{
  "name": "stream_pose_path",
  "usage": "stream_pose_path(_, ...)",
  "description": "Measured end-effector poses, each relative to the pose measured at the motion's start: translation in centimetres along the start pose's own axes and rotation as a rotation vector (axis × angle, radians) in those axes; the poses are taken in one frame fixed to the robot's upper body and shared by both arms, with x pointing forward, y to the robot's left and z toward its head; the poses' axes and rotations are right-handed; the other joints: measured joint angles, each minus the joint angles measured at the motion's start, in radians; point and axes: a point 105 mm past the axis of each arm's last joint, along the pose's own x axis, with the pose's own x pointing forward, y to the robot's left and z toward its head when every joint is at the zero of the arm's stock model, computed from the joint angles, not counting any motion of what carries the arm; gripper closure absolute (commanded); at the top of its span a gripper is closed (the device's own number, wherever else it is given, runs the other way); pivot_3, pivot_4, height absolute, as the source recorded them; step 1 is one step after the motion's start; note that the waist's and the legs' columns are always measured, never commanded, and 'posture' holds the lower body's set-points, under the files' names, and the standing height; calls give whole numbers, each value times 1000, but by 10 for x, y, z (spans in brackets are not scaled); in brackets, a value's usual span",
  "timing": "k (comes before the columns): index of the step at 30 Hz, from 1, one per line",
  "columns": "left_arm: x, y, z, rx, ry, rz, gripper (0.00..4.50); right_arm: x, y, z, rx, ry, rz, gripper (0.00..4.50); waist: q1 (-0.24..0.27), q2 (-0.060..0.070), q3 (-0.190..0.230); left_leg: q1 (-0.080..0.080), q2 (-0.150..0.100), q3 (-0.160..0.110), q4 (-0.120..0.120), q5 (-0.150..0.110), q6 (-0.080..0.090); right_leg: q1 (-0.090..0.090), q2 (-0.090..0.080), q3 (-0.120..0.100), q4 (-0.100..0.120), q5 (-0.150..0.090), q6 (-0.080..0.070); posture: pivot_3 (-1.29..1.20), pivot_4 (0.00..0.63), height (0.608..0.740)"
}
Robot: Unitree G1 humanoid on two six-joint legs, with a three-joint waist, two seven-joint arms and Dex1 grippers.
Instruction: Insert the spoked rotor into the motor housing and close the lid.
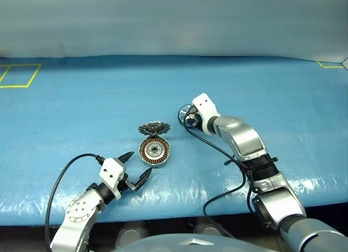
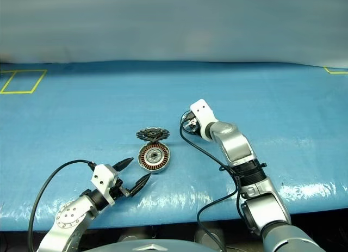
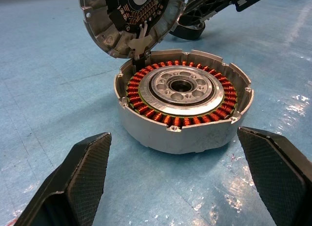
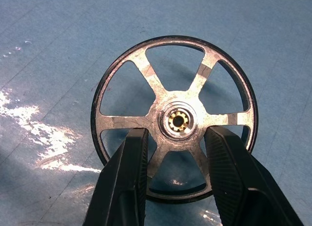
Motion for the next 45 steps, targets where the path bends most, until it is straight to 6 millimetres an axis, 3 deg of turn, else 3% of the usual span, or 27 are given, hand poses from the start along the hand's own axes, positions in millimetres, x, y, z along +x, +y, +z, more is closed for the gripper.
stream_pose_path(4,0,0,0,2,-1,0,0,-10,-15,-5,-50,13,-51,3106,8,0,0,-1,-1,0,1,0,0,0,0,0,0,0,0,0,150,740)
stream_pose_path(6,0,0,0,2,3,-2,0,-23,-30,-8,-114,28,-96,3106,12,0,0,-2,-1,0,1,0,0,-1,-1,0,-1,0,0,0,150,740)
stream_pose_path(10,0,0,0,7,5,-8,0,-52,-35,-13,-242,52,-78,3106,13,0,0,-2,0,0,0,0,0,-1,-1,0,-1,0,0,0,150,740)
stream_pose_path(15,1,0,2,14,-1,-14,0,-87,-7,-30,-338,121,103,3106,11,0,0,-1,0,1,1,0,0,0,-1,0,-1,-2,-3,0,150,740)
stream_pose_path(19,2,0,5,39,-20,-22,0,-101,36,-38,-334,118,293,3106,14,0,0,-1,1,1,2,0,0,0,-1,0,-1,-2,-3,0,150,740)
stream_pose_path(28,1,1,2,59,-22,-14,0,-107,79,-25,-284,15,416,3106,20,-1,0,-2,0,1,3,0,0,0,-1,-1,-1,-2,-2,0,150,740)
stream_pose_path(36,-1,1,-1,60,-11,-10,0,-109,110,3,-266,-121,512,3106,23,-1,0,-2,0,1,3,0,0,0,-1,-1,-1,-2,-2,0,150,740)
stream_pose_path(45,-1,1,-2,57,-9,-4,0,-82,134,8,-225,-151,499,3106,22,-1,0,-2,0,1,2,0,0,-1,-1,-1,-1,-2,-2,0,150,740)
